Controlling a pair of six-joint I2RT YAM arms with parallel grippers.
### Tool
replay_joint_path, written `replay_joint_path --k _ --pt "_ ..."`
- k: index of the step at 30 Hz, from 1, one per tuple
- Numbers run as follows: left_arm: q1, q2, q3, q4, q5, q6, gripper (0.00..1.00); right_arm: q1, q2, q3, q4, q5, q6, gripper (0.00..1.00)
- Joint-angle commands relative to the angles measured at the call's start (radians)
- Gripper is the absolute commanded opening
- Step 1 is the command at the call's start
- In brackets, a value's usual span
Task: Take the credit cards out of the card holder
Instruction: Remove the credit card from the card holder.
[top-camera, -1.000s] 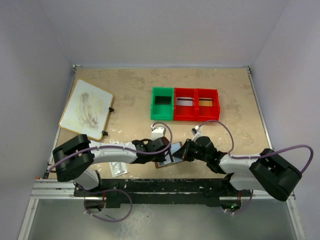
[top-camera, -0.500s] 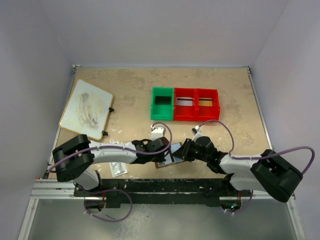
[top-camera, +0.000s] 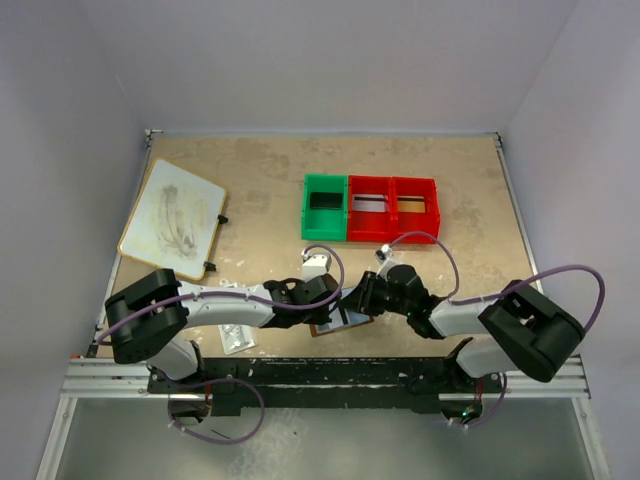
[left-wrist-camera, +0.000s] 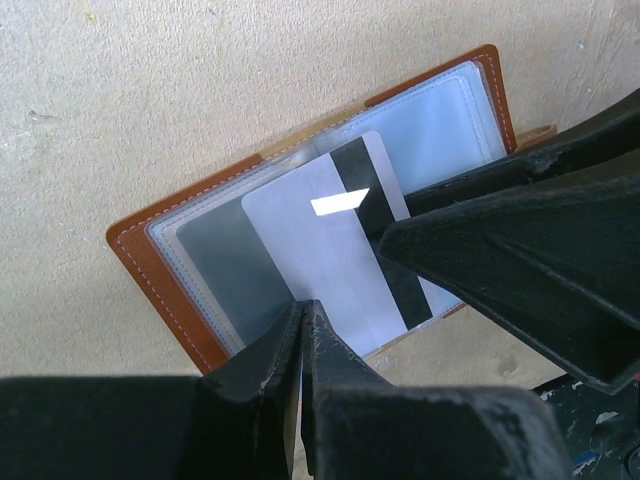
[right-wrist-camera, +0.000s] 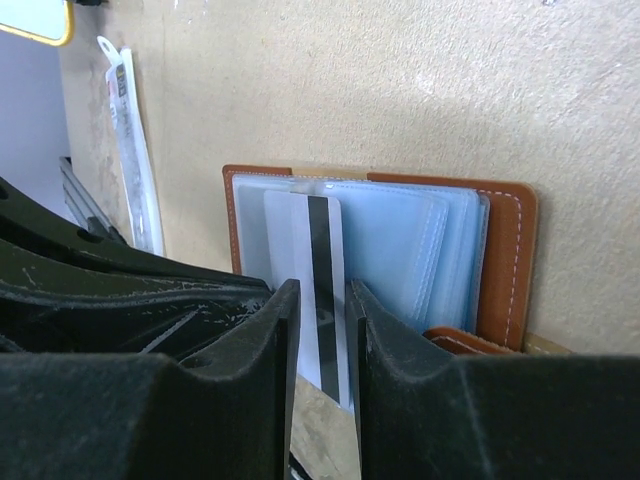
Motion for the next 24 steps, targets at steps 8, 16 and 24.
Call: replay_joint_path --k 8,16,24 --pt "-0.004 -0.003 -0.028 -0.026 -0.027 0.008 0.0 -0.011 0.114 -0.028 0.18 -0.095 -0.011 0.25" --pt "-0.004 -0.001 -0.03 -0.025 -0.029 0.009 0.0 -0.018 0.185 -0.051 0.357 -0.189 -0.002 0.22" --pt "-0.004 -0.002 -0.033 -0.025 -0.03 0.009 0.0 -0.018 0.244 -0.012 0.35 -0.284 -0.105 0.16"
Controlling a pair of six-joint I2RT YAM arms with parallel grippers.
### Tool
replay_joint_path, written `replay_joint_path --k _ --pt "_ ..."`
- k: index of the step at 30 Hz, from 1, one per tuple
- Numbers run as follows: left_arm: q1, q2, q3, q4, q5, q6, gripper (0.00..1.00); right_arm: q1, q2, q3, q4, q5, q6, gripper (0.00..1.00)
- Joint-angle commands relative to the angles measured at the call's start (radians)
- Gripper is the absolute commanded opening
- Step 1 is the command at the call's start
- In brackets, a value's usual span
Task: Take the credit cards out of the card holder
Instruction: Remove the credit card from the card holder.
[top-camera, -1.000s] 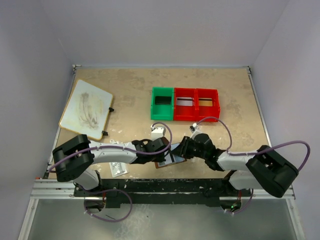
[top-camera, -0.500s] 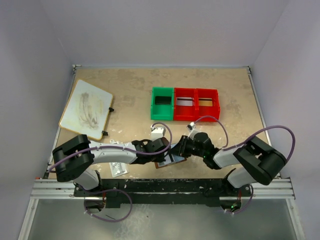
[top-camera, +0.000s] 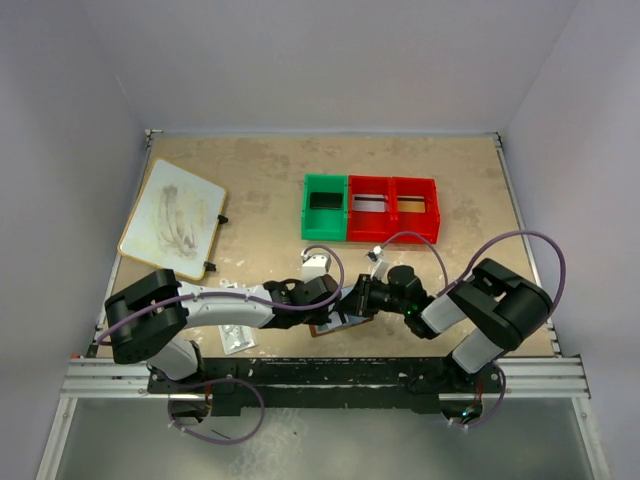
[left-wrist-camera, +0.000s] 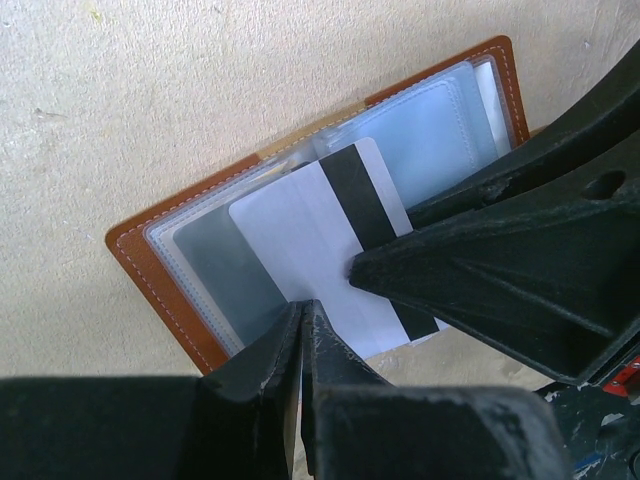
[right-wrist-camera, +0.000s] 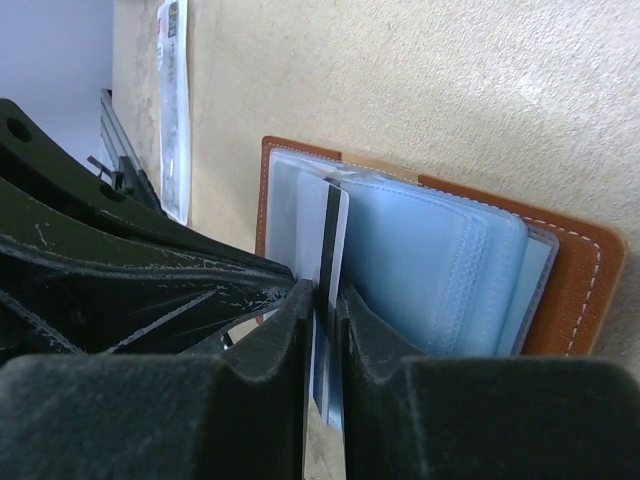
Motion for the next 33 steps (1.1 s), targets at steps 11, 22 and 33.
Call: replay_joint_path --k 11,22,33 --pt "-0.003 -0.006 -0.029 -0.03 -0.023 0.01 0.0 -0.011 -0.042 -0.004 -0.066 -0.008 -0.008 0.22" --pt "-0.003 -0.004 -0.027 -0.028 -0.022 0.008 0.0 -0.03 -0.169 0.0 -0.194 0.028 -0.019 0.06" --pt "-0.003 -0.009 -0.018 -0.037 -0.025 0.011 0.0 -0.033 -0.327 0.045 -0.47 0.164 -0.061 0.0"
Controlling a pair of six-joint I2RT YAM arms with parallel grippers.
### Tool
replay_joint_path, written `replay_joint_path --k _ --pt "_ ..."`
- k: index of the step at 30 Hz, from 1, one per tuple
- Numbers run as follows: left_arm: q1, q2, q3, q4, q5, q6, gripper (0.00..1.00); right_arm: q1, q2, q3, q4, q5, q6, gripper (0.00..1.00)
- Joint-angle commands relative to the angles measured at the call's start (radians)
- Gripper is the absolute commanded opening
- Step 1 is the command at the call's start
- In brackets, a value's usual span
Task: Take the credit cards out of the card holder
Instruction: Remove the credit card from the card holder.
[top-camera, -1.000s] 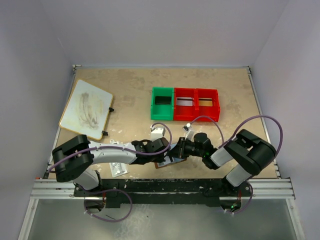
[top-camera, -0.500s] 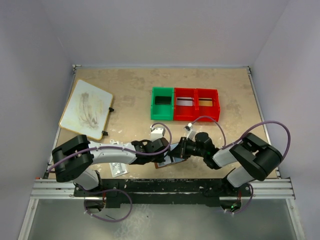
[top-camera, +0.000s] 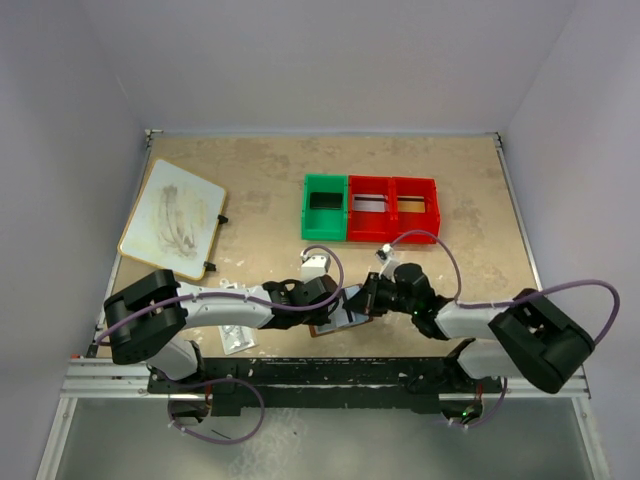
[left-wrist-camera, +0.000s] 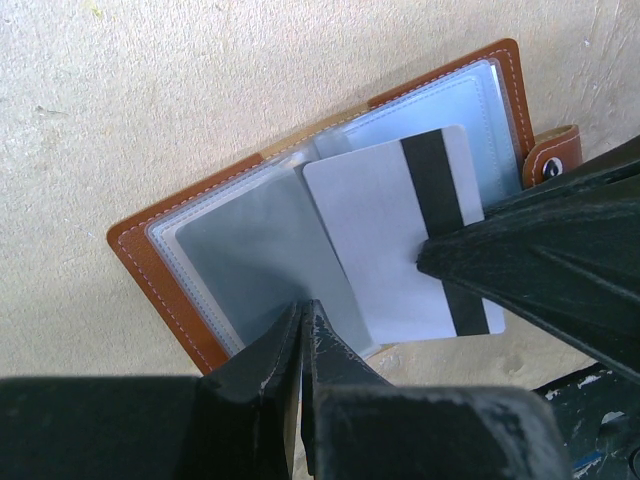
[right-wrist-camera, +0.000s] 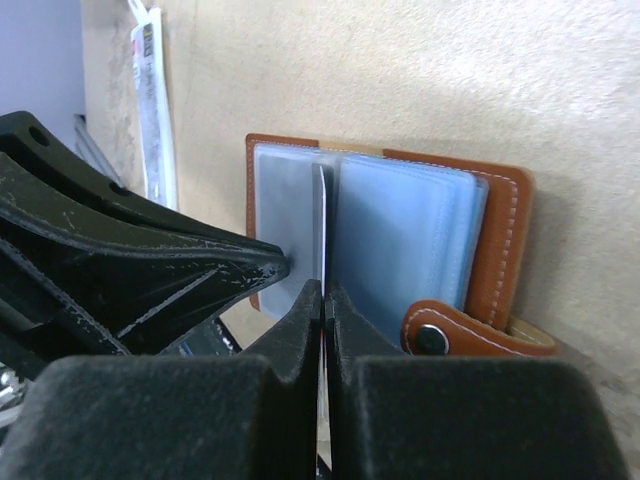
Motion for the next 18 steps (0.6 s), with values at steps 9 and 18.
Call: replay_joint_path --k 9,18 --pt "-0.003 -0.016 -0.009 -0.053 -0.033 0.01 0.0 -0.006 -0.261 0.136 -0.55 0.309 -0.106 0.0" --pt "-0.004 -0.056 0.001 -0.072 -0.03 0.016 0.01 -0.006 -0.411 0.14 -0.607 0.326 -0.106 0.0"
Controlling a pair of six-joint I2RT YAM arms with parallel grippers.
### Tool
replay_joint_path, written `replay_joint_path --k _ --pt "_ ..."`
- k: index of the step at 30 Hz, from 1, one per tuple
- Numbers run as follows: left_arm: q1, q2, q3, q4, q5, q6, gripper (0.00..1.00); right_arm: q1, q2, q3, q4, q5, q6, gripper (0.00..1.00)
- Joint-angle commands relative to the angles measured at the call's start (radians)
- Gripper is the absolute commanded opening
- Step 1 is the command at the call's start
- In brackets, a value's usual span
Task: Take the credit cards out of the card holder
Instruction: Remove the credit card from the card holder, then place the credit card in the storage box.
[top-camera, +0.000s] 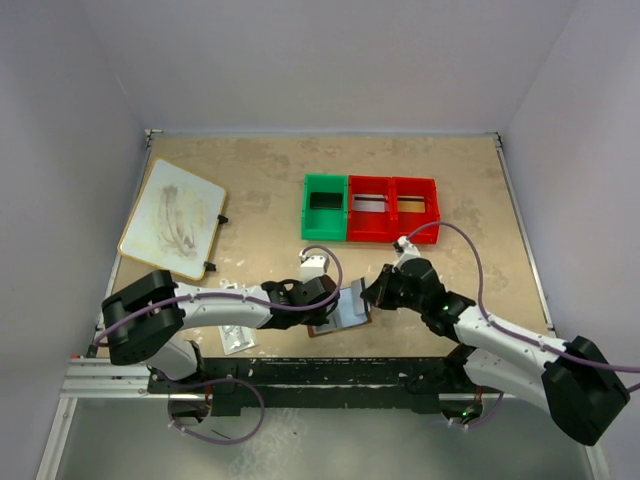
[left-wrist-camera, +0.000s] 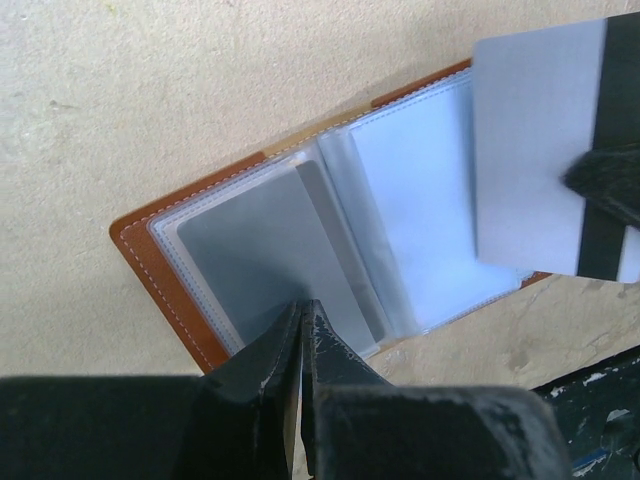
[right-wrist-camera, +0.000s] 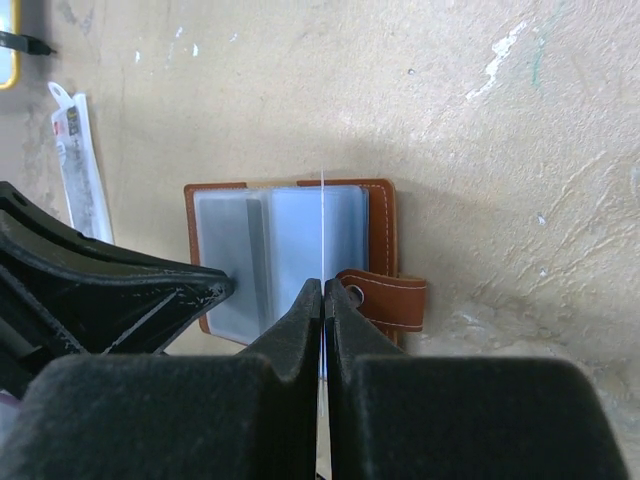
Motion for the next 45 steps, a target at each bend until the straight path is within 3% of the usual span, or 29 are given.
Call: replay_joint_path --k 1,8,13,16,19,24,27,33,38,41,45 --pt "-0.006 -0.068 0.0 -0.07 -0.033 0.018 0.02 -0.004 -0.08 0.032 -0.041 0.035 -0.028 0.0" --pt "-0.006 -0.197 -0.002 -0.12 -0.098 0.045 0.19 -0.005 -0.168 0.014 0.009 0.019 -0.049 0.0" --pt "-0.006 -0.22 0.047 -0.266 -0.22 0.068 0.33 -0.005 -0.205 0.023 0.017 0.017 -0.063 0.0" --pt "-0.005 -0.275 0.062 -0.33 -0.294 0.098 0.57 -0.004 -0.227 0.034 0.012 0.045 -0.077 0.0" --pt "0.011 -0.345 0.081 -0.373 -0.326 0.145 0.7 -0.005 -0.252 0.043 0.014 0.107 -0.115 0.0" --pt "0.14 -0.396 0.141 -0.481 -0.299 0.229 0.76 -0.004 -0.257 0.07 0.076 0.284 -0.249 0.0" --pt "0.237 -0.394 0.175 -0.567 -0.366 0.28 0.77 -0.011 -0.206 0.16 0.049 0.367 -0.355 0.0" --pt "0.353 -0.424 0.164 -0.544 -0.354 0.372 0.78 -0.101 -0.017 0.33 0.041 0.325 -0.544 0.0" --pt "0.376 -0.436 0.163 -0.533 -0.436 0.37 0.78 -0.216 0.113 0.381 0.15 0.052 -0.748 0.0" --pt "0.376 -0.456 0.166 -0.541 -0.452 0.363 0.78 -0.217 0.244 0.479 0.105 0.128 -0.863 0.0" --pt "0.376 -0.508 0.158 -0.529 -0.462 0.366 0.78 -0.217 0.34 0.526 0.137 0.091 -1.042 0.0"
